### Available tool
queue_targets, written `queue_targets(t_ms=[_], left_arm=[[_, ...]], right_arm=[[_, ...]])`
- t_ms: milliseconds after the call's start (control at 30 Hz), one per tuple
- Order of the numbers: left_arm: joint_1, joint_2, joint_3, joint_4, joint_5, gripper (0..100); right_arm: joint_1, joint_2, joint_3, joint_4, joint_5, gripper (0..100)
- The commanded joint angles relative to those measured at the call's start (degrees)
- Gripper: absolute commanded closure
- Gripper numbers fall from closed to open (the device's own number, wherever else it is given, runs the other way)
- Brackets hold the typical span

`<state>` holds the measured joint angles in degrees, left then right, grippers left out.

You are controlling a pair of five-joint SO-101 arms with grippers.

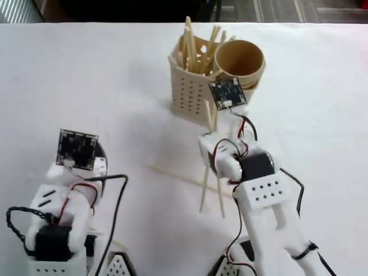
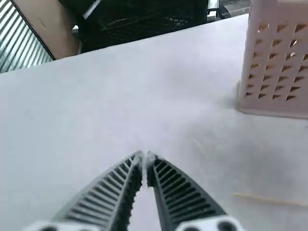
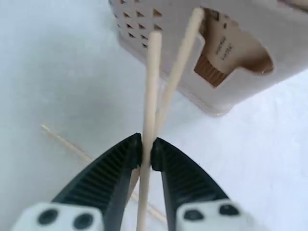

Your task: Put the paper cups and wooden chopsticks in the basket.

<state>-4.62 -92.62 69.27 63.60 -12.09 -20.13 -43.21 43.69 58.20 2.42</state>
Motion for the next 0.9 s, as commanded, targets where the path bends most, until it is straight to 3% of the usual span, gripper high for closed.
queue_targets(t_ms=[0, 200, 567, 700, 867], left_arm=[[-0.6, -4.2, 4.5, -1.5, 0.4, 96], [-0.7, -11.8, 10.4, -1.5, 0.2, 96], [-4.7, -11.8, 14.2, -6.1, 0.2, 95], [-5.0, -11.8, 14.2, -6.0, 0.2, 95], [-5.0, -11.8, 14.3, -6.0, 0.2, 95]], right_arm=[[-3.0, -3.2, -8.4, 3.5, -0.5, 98.1], [-4.4, -3.0, -21.7, 5.2, -0.1, 98.1], [-5.3, 6.6, -42.7, 4.6, 0.0, 98.1], [-5.2, 11.9, -46.9, -1.6, 0.0, 98.1], [-5.2, 16.1, -48.4, -16.7, 2.0, 98.1]])
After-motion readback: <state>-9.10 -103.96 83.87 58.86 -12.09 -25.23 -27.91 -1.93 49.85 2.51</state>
